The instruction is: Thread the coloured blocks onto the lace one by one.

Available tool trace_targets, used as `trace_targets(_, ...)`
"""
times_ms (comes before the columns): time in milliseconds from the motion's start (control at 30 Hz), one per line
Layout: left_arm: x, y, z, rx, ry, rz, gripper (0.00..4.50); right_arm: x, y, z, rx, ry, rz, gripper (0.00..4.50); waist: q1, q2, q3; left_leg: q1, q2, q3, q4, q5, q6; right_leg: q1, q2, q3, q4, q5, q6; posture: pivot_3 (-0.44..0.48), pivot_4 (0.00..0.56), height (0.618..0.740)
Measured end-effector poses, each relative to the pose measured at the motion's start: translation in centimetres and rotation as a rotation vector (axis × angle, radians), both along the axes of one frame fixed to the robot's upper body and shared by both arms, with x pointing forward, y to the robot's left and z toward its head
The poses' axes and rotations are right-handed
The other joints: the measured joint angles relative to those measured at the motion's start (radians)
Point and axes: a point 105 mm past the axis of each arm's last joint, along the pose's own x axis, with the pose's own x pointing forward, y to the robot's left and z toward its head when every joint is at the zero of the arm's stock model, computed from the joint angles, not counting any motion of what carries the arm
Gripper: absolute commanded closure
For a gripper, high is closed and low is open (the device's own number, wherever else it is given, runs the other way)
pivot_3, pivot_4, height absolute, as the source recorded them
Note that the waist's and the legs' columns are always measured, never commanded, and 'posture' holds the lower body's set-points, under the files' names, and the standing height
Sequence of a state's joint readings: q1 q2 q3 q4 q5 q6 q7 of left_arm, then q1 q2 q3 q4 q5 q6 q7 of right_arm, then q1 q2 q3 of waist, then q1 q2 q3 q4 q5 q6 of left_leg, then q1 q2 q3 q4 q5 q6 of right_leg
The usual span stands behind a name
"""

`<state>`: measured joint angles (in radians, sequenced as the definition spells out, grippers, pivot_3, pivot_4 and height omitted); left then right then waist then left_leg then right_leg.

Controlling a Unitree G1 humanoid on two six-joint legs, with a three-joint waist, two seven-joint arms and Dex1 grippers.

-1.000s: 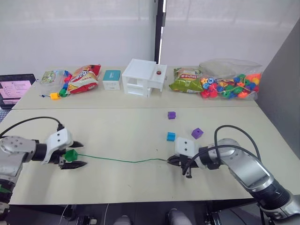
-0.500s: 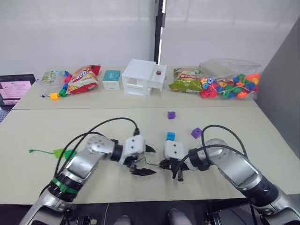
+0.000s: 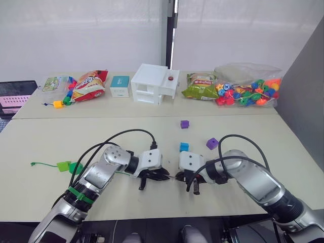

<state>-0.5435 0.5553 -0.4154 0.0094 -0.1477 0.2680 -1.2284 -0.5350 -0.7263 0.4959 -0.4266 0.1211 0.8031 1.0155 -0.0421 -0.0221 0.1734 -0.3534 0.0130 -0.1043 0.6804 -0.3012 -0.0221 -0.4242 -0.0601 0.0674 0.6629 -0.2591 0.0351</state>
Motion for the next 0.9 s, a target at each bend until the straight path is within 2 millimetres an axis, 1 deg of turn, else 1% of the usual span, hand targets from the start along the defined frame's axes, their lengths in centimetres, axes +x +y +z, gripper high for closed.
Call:
trace_targets(400,-0.3,0.0,0.2,-0.006,0.019,0.007,4.48,-0.2,0.0,0.0,0.007,0.005,-0.017,4.5,0.0,0.0,0.0,0.0,0.0,0.0,0.0,0.0,0.0,0.0,0.0,0.0,0.0,0.0,0.0,0.0,0.15,0.74)
trace_targets(500,-0.2,0.3,0.5,-0.018,0.014,0.017,4.5,-0.2,0.1,0.3,0.054,-0.002,-0.061,3.53,0.0,0.0,0.0,0.0,0.0,0.0,0.0,0.0,0.0,0.0,0.0,0.0,0.0,0.0,0.0,0.0,0.15,0.74)
trace_targets(533,-0.2,0.5,0.7,-0.027,0.012,0.021,4.5,-0.4,0.1,0.7,0.089,0.003,-0.085,3.13,0.0,0.0,0.0,0.0,0.0,0.0,0.0,0.0,0.0,0.0,0.0,0.0,0.0,0.0,0.0,0.0,0.15,0.74)
trace_targets(633,-0.3,0.9,0.7,-0.034,0.026,0.03,4.5,-0.5,-0.6,1.7,0.165,-0.006,-0.174,2.08,0.002,0.0,0.0,0.0,0.0,0.0,0.0,0.0,0.0,0.0,0.0,0.0,0.0,0.0,0.0,0.0,0.15,0.74)
trace_targets(733,-0.3,1.9,0.8,-0.04,0.047,0.064,4.5,-0.4,-3.0,2.7,0.266,-0.022,-0.361,1.04,0.008,0.0,0.0,0.0,0.0,-0.001,0.0,0.0,0.0,0.0,0.0,0.0,0.0,0.0,0.0,0.0,0.15,0.74)
trace_targets(800,-0.4,2.6,0.9,-0.05,0.06,0.084,4.5,-0.3,-5.1,2.5,0.311,-0.034,-0.513,0.35,0.013,0.0,0.0,0.0,0.0,-0.001,0.0,0.0,0.0,0.0,0.0,0.0,0.0,0.0,0.0,0.0,0.15,0.74)
trace_targets(833,-0.4,3.1,1.0,-0.055,0.068,0.101,4.5,-0.2,-6.2,2.5,0.367,-0.037,-0.609,0.01,0.015,0.0,0.0,0.0,0.0,-0.001,0.0,0.0,0.0,0.0,0.0,0.0,0.0,0.0,0.0,0.0,0.15,0.74)
trace_targets(900,-0.4,3.7,1.1,-0.069,0.086,0.128,4.5,-0.1,-7.3,2.5,0.474,-0.052,-0.747,0.01,0.014,0.0,0.0,0.001,0.0,0.0,-0.001,0.0,0.0,0.0,0.0,0.0,0.0,0.0,0.0,0.0,0.15,0.74)
